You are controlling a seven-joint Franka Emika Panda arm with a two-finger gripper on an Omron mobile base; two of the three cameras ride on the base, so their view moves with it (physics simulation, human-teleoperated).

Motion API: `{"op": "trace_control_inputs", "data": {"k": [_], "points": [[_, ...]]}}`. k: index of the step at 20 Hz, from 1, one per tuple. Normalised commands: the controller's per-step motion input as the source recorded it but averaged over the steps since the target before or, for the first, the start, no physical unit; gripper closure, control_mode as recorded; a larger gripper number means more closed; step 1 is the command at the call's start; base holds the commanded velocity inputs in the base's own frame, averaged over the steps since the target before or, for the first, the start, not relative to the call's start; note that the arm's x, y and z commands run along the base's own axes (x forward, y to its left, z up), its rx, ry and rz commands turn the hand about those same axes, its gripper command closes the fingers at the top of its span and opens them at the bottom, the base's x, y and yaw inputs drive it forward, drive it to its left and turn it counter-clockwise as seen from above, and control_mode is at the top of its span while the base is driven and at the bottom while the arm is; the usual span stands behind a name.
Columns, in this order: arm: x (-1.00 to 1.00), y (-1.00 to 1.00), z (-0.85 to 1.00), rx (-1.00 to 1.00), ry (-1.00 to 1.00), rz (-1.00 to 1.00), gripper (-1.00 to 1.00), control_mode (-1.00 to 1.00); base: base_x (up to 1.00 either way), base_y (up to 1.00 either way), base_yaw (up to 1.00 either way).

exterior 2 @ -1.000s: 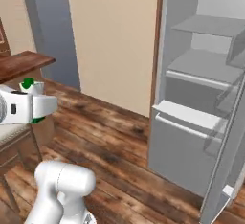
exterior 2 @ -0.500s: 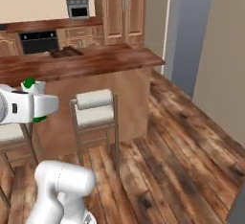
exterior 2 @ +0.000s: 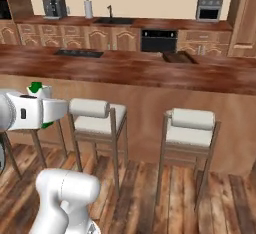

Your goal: Take out the milk from the fridge and place it on the tray on the counter. Then take the sugar cube near the tray and place it in the tray.

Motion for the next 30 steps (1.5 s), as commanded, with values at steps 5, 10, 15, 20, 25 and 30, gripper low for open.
{"op": "trace_control_inputs", "data": {"k": [5,10,15,20,25,30], "points": [[0.00,0.00,0.00,0.00,0.00,0.00,1.00,1.00,0.09,1.00,0.35],[0.00,0.00,0.00,0.00,0.00,0.00,1.00,1.00,0.21,1.00,0.29],[0.00,0.00,0.00,0.00,0.00,0.00,1.00,1.00,0.22,1.00,0.26],[0.00,0.00,0.00,0.00,0.00,0.00,1.00,1.00,0.43,1.00,0.16],[0.00,0.00,0.00,0.00,0.00,0.00,1.00,1.00,0.38,1.00,0.15],[0.00,0.00,0.00,0.00,0.00,0.00,1.00,1.00,0.42,1.00,0.08]]}}
